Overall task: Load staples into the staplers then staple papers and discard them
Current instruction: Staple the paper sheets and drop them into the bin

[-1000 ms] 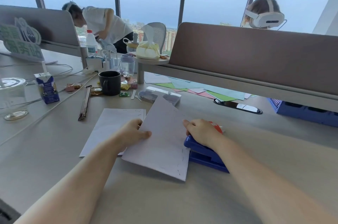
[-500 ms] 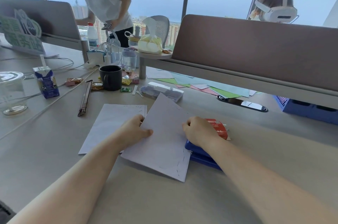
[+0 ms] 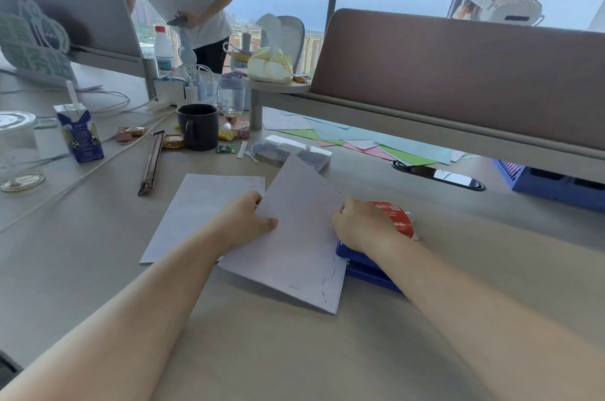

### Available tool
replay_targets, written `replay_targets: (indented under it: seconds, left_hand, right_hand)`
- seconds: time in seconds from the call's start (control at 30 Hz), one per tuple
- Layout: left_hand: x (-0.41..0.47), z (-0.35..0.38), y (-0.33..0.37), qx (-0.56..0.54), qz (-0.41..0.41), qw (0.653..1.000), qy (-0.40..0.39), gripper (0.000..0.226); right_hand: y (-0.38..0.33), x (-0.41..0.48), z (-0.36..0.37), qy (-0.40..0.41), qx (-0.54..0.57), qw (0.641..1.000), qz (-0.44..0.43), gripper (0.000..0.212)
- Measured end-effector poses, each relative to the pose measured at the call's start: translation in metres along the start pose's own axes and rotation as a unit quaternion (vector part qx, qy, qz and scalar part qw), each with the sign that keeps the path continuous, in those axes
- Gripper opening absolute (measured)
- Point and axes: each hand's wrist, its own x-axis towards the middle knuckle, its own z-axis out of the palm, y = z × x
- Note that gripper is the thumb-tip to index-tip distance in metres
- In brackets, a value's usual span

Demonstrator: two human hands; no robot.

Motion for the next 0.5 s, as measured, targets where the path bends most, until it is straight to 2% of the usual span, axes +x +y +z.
replay_targets:
  seconds: [0.07,0.2,0.37,0.5]
  left_hand:
    - [0.0044,0.0029,-0.0038,0.012,0.004,1.0,-0.002,0.023]
    - [0.0074,0.0043,-0.0048,0.026,-0.006,1.0,0.006,0.03]
    - [0.0068,0.0025,-0.0051,-0.038,-0.012,0.999,0.019,0.012]
    - [0.0048,0.0004,-0.0055,-0.061,-0.012,0.998,0.025,0.01]
  right_hand:
    - [0.0003,0.003,0.0042,-0.011,0.029,0.999,0.024,0.033]
    - [-0.0002,0.0009,0.005,-0.006,-0.004,1.0,0.02,0.035]
    - [-0.0019,-0.0039,0.0028,-0.01,-0.025,1.0,0.005,0.034]
    - [-0.0012,-0.0022,0.0062,0.021,-0.078,0.996,-0.025,0.037]
